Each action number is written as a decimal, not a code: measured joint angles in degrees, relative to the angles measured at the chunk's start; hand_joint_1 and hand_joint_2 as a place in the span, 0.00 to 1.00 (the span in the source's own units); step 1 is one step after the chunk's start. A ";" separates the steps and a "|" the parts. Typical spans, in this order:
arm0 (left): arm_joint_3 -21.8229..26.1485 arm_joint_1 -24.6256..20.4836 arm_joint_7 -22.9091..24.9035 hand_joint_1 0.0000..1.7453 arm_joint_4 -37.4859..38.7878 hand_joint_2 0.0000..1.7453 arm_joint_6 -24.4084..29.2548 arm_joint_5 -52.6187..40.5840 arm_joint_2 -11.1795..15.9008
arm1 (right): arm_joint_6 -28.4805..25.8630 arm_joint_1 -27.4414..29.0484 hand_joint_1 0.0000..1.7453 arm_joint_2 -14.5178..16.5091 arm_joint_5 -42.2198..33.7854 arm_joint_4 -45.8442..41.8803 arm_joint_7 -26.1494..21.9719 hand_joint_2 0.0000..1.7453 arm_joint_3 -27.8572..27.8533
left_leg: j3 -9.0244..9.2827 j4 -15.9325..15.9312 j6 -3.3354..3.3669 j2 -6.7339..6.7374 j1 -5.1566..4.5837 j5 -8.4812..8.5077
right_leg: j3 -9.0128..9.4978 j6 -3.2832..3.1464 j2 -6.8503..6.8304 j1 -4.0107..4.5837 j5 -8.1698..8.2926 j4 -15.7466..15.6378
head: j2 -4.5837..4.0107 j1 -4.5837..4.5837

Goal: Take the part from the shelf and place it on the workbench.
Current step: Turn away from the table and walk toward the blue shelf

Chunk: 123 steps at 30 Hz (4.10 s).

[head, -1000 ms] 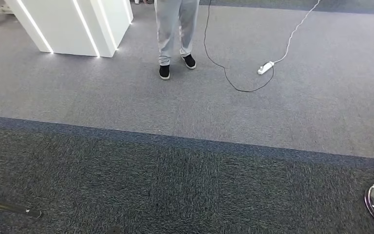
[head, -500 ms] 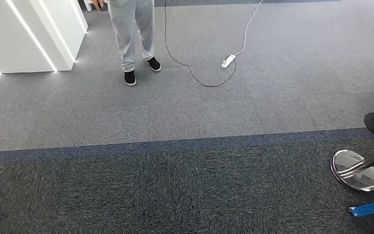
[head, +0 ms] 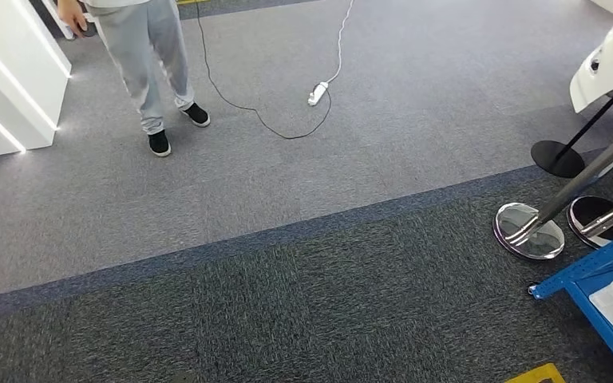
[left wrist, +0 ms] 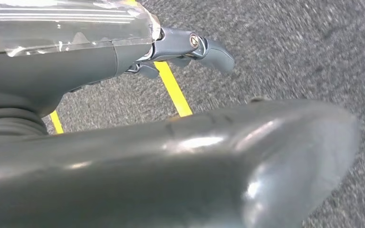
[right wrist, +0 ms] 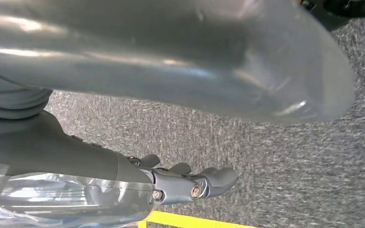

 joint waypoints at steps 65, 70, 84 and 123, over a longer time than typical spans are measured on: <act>0.82 -0.34 6.24 0.00 0.17 0.00 -0.31 -1.23 0.76 | 0.54 -0.25 0.00 0.89 0.71 0.33 0.96 0.00 -0.92 | 3.41 10.85 -1.47 -5.92 0.39 -10.29 | -3.85 -2.30 1.78 -0.15 1.57 2.52 | 0.01 0.02; 0.87 0.21 3.82 0.00 0.17 0.00 1.27 -2.26 0.78 | 0.84 0.18 0.00 1.03 0.93 0.33 1.23 0.00 -0.92 | 0.73 6.00 0.20 -6.24 -0.14 -5.45 | -3.21 -2.52 3.47 0.69 1.20 2.52 | 0.00 0.02; 0.40 -0.07 4.68 0.00 0.13 0.00 1.45 -4.54 1.03 | 1.20 0.10 0.00 1.43 2.01 0.31 1.07 0.00 -0.92 | 0.74 -0.34 1.74 -7.20 -1.52 -0.47 | -3.06 -0.85 3.89 0.37 1.72 2.14 | -0.01 -0.04; -0.30 -0.02 10.59 0.00 0.13 0.00 1.60 -8.24 0.54 | 1.25 0.11 0.00 1.28 2.89 0.31 1.78 0.00 -0.92 | 3.02 -2.90 3.42 -7.10 -0.72 -1.24 | -7.43 1.40 3.21 -0.23 -1.52 10.67 | -0.01 -0.03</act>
